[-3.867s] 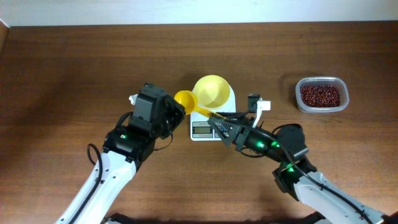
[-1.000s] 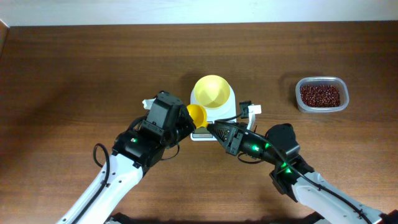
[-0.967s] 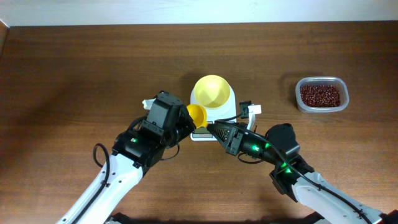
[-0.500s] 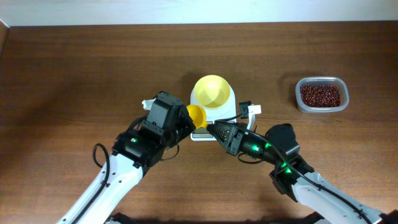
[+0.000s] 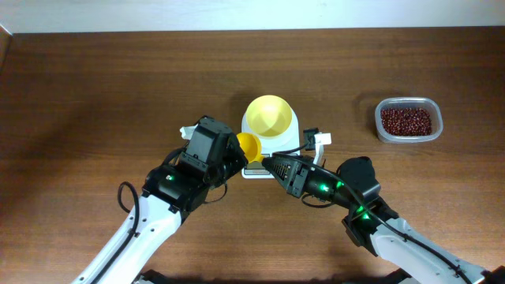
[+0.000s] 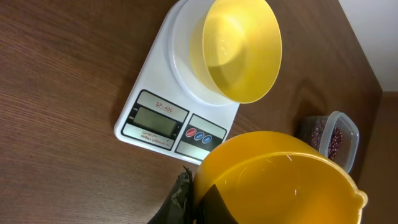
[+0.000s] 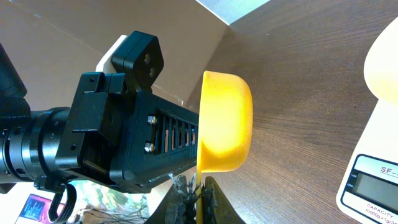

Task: Scoop item into bowl and weigh 50g on scale
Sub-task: 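Grasp the scoop handle with the right gripper beside the left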

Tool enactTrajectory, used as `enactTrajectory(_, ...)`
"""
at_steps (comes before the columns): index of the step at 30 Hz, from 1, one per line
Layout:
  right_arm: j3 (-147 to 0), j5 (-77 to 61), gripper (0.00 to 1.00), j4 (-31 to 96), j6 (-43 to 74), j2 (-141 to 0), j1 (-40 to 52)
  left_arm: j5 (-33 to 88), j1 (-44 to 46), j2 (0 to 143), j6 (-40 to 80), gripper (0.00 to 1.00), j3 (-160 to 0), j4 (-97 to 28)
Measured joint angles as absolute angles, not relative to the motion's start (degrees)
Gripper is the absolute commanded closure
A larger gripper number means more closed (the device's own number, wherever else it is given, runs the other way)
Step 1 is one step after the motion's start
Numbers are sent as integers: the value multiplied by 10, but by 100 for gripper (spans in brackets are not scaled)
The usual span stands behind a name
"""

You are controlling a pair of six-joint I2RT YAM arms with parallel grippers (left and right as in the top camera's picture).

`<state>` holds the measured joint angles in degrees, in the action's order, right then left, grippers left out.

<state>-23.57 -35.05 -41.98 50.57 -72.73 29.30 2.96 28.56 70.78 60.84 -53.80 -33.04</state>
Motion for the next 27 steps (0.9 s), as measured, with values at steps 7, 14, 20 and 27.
enactTrajectory(7, -236, -350, 93, -419, 506, -727, 293, 30, 286, 708, 608, 100, -538, -330)
enactTrajectory(14, -236, -350, 96, -417, 505, -727, 293, 30, 286, 708, 608, 100, -538, -331)
enactTrajectory(20, -236, -350, 96, -417, 505, -727, 293, 30, 286, 708, 608, 99, -538, -331)
enactTrajectory(27, -236, -352, 96, -420, 506, -727, 293, 31, 288, 708, 593, 71, -538, -335)
